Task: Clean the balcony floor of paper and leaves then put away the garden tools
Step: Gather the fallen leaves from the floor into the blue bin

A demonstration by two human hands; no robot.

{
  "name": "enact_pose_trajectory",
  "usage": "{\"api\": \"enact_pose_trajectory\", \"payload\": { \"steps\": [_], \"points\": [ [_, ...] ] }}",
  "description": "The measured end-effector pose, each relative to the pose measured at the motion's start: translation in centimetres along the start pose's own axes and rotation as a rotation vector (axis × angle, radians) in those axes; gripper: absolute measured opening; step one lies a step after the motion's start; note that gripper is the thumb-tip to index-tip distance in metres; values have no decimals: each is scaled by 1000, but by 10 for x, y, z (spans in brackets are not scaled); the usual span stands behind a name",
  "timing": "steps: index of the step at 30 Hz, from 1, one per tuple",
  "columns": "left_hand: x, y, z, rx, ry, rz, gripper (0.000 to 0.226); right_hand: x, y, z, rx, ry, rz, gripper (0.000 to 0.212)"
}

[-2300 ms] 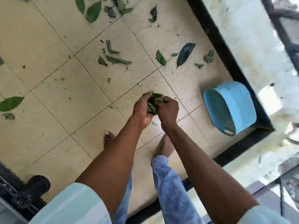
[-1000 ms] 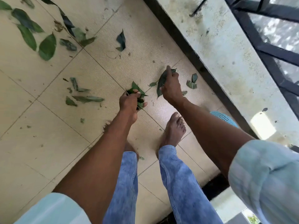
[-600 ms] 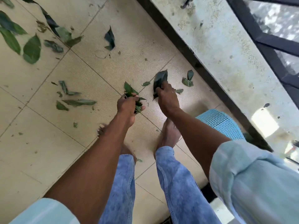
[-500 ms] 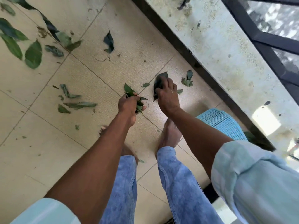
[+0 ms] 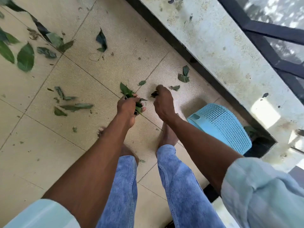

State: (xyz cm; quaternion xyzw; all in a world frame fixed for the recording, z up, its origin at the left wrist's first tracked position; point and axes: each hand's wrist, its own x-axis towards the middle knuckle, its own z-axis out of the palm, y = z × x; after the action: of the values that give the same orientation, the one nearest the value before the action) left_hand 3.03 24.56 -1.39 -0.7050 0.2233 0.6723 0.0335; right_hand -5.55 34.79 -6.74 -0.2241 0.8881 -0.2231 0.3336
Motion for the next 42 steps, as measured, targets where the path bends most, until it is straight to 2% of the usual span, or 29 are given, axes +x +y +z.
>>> {"api": "enact_pose_trajectory", "payload": {
  "steps": [3, 5, 10, 13, 16, 18, 21, 24, 25, 28, 32, 34, 37, 39, 40, 42],
  "points": [
    [-3, -2, -3, -10, 6, -12, 14, -2, 12, -13, 135, 163, 192, 30],
    [-3, -2, -1, -23, -11, -15, 12, 4, 22, -20, 138, 220, 245, 28],
    [8, -3, 8, -5, -25, -1, 12, 19, 37, -15, -161, 117, 126, 28],
    [10, -5, 12, 1, -25, 0, 13, 13, 39, -9, -321, 21, -5, 33],
    [5, -6, 16, -14, -44, -7, 13, 9, 40, -15, -323, -18, -48, 34],
    [2, -4, 18, -17, -49, -8, 13, 12, 37, -25, -230, 61, -4, 42],
    [1, 1, 21, -26, -47, -8, 13, 30, 40, -42, -102, 163, 18, 71],
    [4, 2, 26, -14, -45, -5, 13, 56, 49, -53, -139, 125, 91, 84],
    [5, 2, 27, -12, -51, -7, 12, 62, 50, -55, -194, 97, 114, 80],
    [9, -1, 27, -10, -64, -10, 12, 62, 54, -51, -355, 83, 93, 52],
    [9, -10, 21, -22, -58, -30, 13, 35, 57, -45, -445, 39, -73, 38],
    [4, -12, 16, -45, -59, -51, 14, 25, 49, -44, -320, 40, -10, 31],
    [-5, -13, 11, -81, -27, -64, 16, 14, 19, -45, 253, 49, 389, 20],
    [-11, -12, 6, -114, 13, -43, 15, 2, -8, -47, 662, -66, 549, 14],
    [-13, -11, 4, -133, 25, -30, 13, -4, -20, -48, 785, -145, 576, 14],
    [-20, -7, -3, -201, 4, -23, 18, -16, -47, -49, 839, -285, 549, 15]
  ]
}}
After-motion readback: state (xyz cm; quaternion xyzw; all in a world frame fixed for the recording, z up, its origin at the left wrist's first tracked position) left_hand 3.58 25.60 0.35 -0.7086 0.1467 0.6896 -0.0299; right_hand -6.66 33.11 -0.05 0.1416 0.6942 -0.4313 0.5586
